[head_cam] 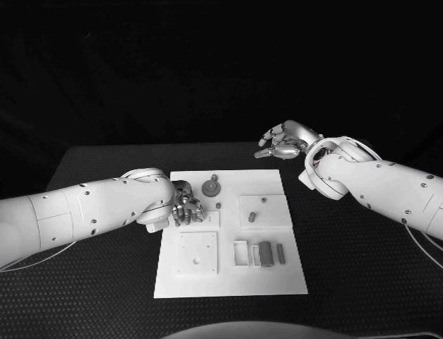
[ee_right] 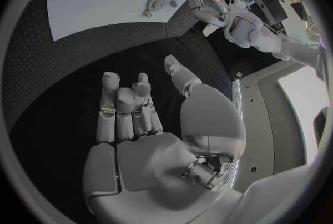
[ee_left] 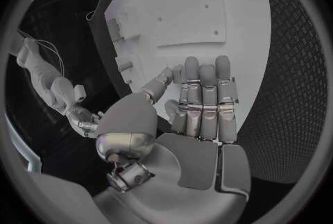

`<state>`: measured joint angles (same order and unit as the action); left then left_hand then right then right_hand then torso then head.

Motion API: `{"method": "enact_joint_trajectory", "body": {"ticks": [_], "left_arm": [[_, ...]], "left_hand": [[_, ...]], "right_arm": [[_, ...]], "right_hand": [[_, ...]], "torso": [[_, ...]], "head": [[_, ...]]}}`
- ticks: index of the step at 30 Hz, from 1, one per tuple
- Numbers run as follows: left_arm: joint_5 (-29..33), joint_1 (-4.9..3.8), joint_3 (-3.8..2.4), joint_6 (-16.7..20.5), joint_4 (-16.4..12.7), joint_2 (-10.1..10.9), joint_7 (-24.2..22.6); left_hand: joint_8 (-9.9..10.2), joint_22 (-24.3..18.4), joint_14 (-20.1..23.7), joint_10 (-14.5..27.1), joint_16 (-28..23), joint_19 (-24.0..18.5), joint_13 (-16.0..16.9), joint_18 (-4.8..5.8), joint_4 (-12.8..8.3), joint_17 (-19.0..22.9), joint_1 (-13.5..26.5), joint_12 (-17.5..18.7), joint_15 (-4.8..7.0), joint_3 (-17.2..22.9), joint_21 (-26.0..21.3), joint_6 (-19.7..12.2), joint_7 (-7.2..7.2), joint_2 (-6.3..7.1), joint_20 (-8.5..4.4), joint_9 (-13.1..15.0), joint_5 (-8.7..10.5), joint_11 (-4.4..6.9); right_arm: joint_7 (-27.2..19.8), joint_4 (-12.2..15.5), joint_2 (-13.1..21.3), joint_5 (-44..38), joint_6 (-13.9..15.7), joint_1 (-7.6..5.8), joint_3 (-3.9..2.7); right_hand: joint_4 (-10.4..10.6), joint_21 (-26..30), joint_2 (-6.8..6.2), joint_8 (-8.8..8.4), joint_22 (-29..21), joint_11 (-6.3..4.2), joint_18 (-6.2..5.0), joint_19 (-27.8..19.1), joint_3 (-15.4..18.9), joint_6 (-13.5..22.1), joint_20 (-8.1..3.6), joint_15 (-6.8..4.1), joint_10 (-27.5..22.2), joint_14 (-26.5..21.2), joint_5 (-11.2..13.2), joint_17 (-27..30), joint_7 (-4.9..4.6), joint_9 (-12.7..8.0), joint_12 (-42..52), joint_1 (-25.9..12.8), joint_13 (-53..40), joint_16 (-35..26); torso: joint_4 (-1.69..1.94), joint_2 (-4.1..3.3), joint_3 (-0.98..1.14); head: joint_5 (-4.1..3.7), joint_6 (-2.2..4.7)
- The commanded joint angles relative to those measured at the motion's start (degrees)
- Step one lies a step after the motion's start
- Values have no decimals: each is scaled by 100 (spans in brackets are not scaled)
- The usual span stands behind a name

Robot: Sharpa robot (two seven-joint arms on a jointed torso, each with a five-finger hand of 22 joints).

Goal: Assemble the parts on the task board

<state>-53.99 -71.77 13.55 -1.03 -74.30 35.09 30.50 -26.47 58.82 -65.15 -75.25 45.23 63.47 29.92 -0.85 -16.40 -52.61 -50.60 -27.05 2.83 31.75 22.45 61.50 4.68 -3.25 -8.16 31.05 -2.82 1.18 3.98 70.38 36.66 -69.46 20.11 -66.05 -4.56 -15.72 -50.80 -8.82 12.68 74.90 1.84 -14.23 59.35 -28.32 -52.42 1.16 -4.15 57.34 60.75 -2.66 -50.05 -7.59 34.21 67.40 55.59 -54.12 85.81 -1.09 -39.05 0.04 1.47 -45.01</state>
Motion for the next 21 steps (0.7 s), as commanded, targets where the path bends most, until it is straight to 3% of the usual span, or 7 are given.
{"method": "enact_joint_trajectory", "body": {"ticks": [1,10,21], "left_arm": [[-15,14,3,-68,-7,-21,-36],[-13,14,3,-80,-7,-24,-39],[-13,14,3,-85,-2,-32,-48]], "left_hand": [[-21,13,24,36,46,-4,13,-51,87,15,79,-27,6,-22,-1,193,-163,56,-33,23,-1,17],[-28,44,42,48,89,4,39,-70,333,46,399,-43,11,-115,-29,181,-172,364,-39,72,4,24],[-32,73,50,53,123,15,56,-77,469,72,487,-53,16,-80,-47,178,-176,498,-40,107,4,28]], "right_arm": [[-36,1,-5,17,-70,-1,-3],[-28,-2,-3,19,-93,-1,-3],[-28,-3,-4,19,-101,-1,-3]], "right_hand": [[-24,23,60,28,39,-26,-77,-42,5,11,12,-34,-20,-14,-10,8,-39,10,8,-16,7,-8],[-25,24,62,29,39,-27,-77,-42,7,10,12,-34,-21,-15,-11,8,-39,11,9,-19,9,-8],[-26,24,65,32,39,-27,-77,-43,9,5,12,-35,-21,-17,-11,9,-38,13,9,-22,11,-8]], "torso": [[1,2,3],[-3,0,3],[0,0,3]], "head": [[2,-3],[3,-12],[-3,-13]]}}
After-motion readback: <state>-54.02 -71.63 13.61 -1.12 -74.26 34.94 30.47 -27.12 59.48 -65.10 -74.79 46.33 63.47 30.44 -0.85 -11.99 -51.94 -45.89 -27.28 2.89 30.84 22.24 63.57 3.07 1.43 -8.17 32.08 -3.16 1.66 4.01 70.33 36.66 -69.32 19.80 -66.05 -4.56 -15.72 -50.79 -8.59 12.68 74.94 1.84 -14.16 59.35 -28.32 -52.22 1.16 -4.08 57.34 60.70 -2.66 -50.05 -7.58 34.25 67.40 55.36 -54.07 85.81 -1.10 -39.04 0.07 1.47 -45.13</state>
